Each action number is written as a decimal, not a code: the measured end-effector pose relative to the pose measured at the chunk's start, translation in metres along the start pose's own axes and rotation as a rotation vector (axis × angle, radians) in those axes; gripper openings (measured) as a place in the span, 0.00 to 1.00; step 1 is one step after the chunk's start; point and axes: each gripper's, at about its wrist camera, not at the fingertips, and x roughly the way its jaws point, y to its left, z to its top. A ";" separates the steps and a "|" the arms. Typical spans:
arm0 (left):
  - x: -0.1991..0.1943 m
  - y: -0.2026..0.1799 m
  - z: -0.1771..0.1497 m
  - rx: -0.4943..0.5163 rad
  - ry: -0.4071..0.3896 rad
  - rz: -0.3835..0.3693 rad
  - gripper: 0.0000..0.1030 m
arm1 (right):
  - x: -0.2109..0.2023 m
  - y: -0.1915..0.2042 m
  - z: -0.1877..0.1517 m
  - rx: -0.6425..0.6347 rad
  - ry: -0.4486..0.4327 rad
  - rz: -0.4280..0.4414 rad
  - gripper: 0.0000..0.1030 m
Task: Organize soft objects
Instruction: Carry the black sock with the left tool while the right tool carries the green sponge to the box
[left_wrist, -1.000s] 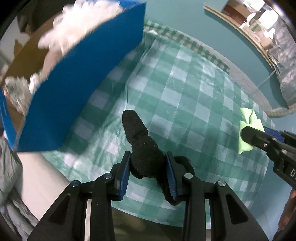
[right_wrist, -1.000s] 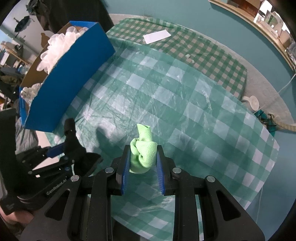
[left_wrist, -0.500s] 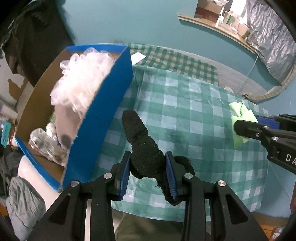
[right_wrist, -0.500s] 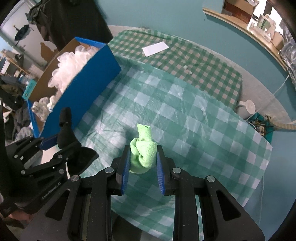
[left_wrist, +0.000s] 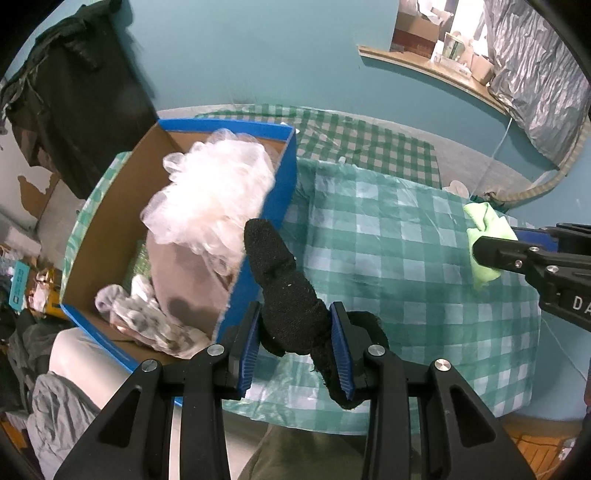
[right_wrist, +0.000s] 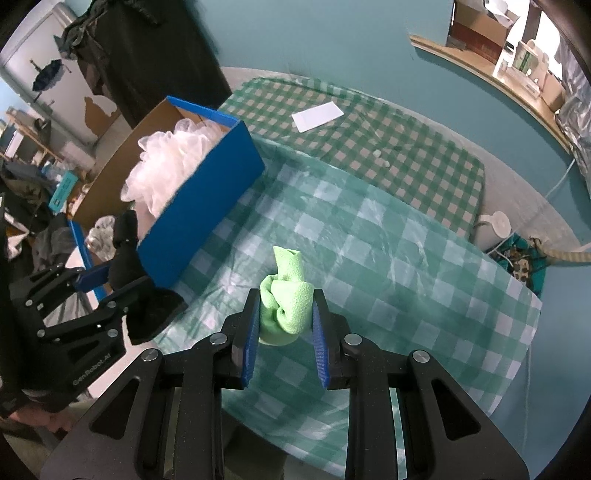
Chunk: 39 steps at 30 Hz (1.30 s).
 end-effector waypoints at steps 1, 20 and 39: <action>-0.002 0.003 0.001 0.001 -0.003 -0.001 0.36 | 0.000 0.002 0.001 0.000 -0.001 0.002 0.23; -0.019 0.065 0.022 -0.008 -0.057 0.016 0.36 | -0.001 0.073 0.046 -0.055 -0.039 0.032 0.23; -0.016 0.143 0.023 -0.104 -0.052 0.064 0.36 | 0.026 0.150 0.078 -0.126 -0.019 0.095 0.23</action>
